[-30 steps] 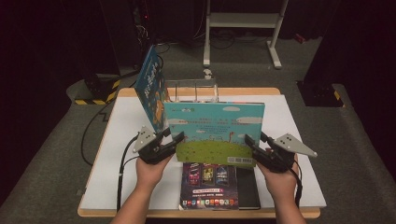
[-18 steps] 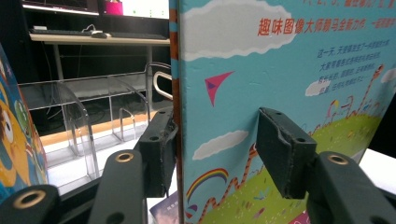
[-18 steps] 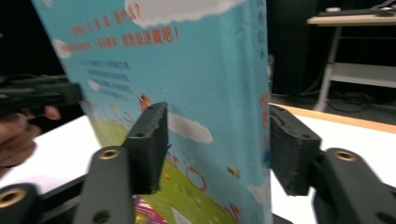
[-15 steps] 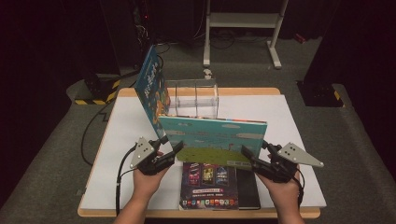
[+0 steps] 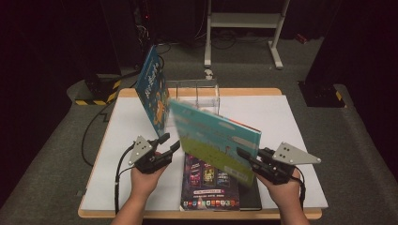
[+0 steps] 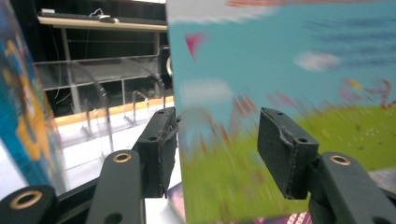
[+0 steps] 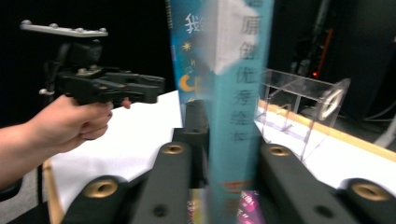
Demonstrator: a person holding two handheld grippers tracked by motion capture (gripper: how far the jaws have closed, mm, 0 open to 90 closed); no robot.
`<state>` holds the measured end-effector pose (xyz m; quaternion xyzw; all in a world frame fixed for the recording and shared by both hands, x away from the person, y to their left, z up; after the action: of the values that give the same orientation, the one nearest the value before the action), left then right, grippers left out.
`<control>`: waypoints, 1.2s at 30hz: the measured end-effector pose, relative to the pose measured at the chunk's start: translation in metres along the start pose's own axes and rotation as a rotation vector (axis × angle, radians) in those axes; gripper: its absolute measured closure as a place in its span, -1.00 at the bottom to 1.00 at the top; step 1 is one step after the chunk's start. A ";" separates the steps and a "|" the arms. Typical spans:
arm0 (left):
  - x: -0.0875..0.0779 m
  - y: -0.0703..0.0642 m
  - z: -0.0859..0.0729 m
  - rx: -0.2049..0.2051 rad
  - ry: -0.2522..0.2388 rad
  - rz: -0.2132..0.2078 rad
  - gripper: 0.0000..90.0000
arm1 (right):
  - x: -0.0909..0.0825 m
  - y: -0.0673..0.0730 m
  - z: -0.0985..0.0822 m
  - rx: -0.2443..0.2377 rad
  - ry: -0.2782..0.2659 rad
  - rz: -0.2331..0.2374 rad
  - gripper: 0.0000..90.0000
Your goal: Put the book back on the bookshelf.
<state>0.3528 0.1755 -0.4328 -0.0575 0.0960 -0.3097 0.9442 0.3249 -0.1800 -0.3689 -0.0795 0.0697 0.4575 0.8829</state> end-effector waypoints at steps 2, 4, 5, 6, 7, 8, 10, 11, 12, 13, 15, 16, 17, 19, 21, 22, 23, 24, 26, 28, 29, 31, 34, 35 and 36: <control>-0.005 0.005 -0.006 0.001 0.016 0.015 0.06 | 0.001 0.005 0.001 -0.003 0.032 -0.108 0.75; -0.009 0.008 -0.009 -0.003 0.021 0.026 0.06 | 0.000 -0.001 -0.003 0.044 -0.002 -0.075 0.78; -0.012 0.010 -0.011 -0.003 0.023 0.033 0.06 | 0.000 0.000 -0.004 0.050 -0.012 -0.065 0.79; -0.015 0.013 -0.013 0.000 0.029 0.044 0.06 | 0.001 0.003 -0.003 0.034 -0.019 -0.067 0.78; -0.017 0.016 -0.015 -0.002 0.034 0.052 0.06 | 0.003 0.007 -0.002 0.017 -0.018 -0.082 0.78; -0.018 0.018 -0.017 -0.007 0.042 0.057 0.06 | 0.006 0.011 -0.001 0.003 -0.019 -0.098 0.78; -0.021 0.023 -0.020 -0.007 0.056 0.073 0.06 | 0.014 0.015 0.000 -0.005 -0.027 -0.117 0.78; -0.022 0.025 -0.021 -0.008 0.058 0.078 0.06 | 0.017 0.015 0.000 -0.006 -0.031 -0.120 0.78; -0.023 0.026 -0.022 -0.011 0.059 0.081 0.06 | 0.021 0.016 0.000 -0.008 -0.034 -0.128 0.78; -0.024 0.028 -0.024 -0.009 0.068 0.083 0.06 | 0.024 0.017 0.000 -0.007 -0.034 -0.136 0.78; -0.025 0.031 -0.026 -0.018 0.074 0.084 0.07 | 0.034 0.019 0.001 -0.015 -0.045 -0.162 0.78; -0.025 0.032 -0.027 -0.030 0.073 0.084 0.07 | 0.038 0.020 0.001 -0.019 -0.048 -0.175 0.77; -0.026 0.034 -0.028 -0.038 0.075 0.083 0.07 | 0.042 0.021 0.001 -0.015 -0.050 -0.186 0.77; -0.026 0.035 -0.029 -0.040 0.082 0.086 0.07 | 0.049 0.020 0.001 -0.011 -0.055 -0.201 0.77; -0.026 0.036 -0.029 -0.036 0.087 0.086 0.08 | 0.055 0.020 0.001 -0.010 -0.057 -0.210 0.77; -0.026 0.036 -0.029 -0.036 0.088 0.086 0.08 | 0.059 0.020 0.001 -0.013 -0.057 -0.218 0.76; -0.026 0.036 -0.030 -0.039 0.087 0.086 0.08 | 0.061 0.021 0.001 -0.018 -0.058 -0.224 0.76; -0.026 0.037 -0.030 -0.041 0.087 0.086 0.08 | 0.064 0.021 0.001 -0.021 -0.054 -0.231 0.76; -0.026 0.036 -0.030 -0.042 0.088 0.086 0.09 | 0.070 0.022 0.001 -0.032 -0.054 -0.255 0.75; -0.026 0.036 -0.030 -0.039 0.091 0.084 0.09 | 0.075 0.021 0.001 -0.025 -0.054 -0.264 0.74; -0.025 0.036 -0.030 -0.039 0.091 0.083 0.09 | 0.077 0.020 0.001 -0.025 -0.053 -0.270 0.74; -0.025 0.035 -0.031 -0.038 0.092 0.083 0.10 | 0.081 0.019 0.000 -0.020 -0.054 -0.281 0.73; -0.024 0.035 -0.031 -0.039 0.095 0.079 0.10 | 0.083 0.021 0.000 -0.022 -0.055 -0.284 0.74; -0.023 0.034 -0.031 -0.043 0.092 0.077 0.10 | 0.084 0.022 0.000 -0.027 -0.053 -0.281 0.74; -0.023 0.033 -0.031 -0.042 0.094 0.073 0.10 | 0.084 0.024 0.001 -0.031 -0.050 -0.277 0.74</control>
<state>0.3468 0.2142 -0.4648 -0.0591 0.1487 -0.2751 0.9480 0.3535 -0.0993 -0.3860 -0.0903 0.0290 0.3342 0.9377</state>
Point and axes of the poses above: each handheld gripper's, and its own axes: x roughly forward along the jaws, z roughly out of its top, y roughly to its left, the point moved 2 cm from there along x, roughly forward along the jaws, and after that the axes turned 5 degrees about -x, right-handed, at the moved point
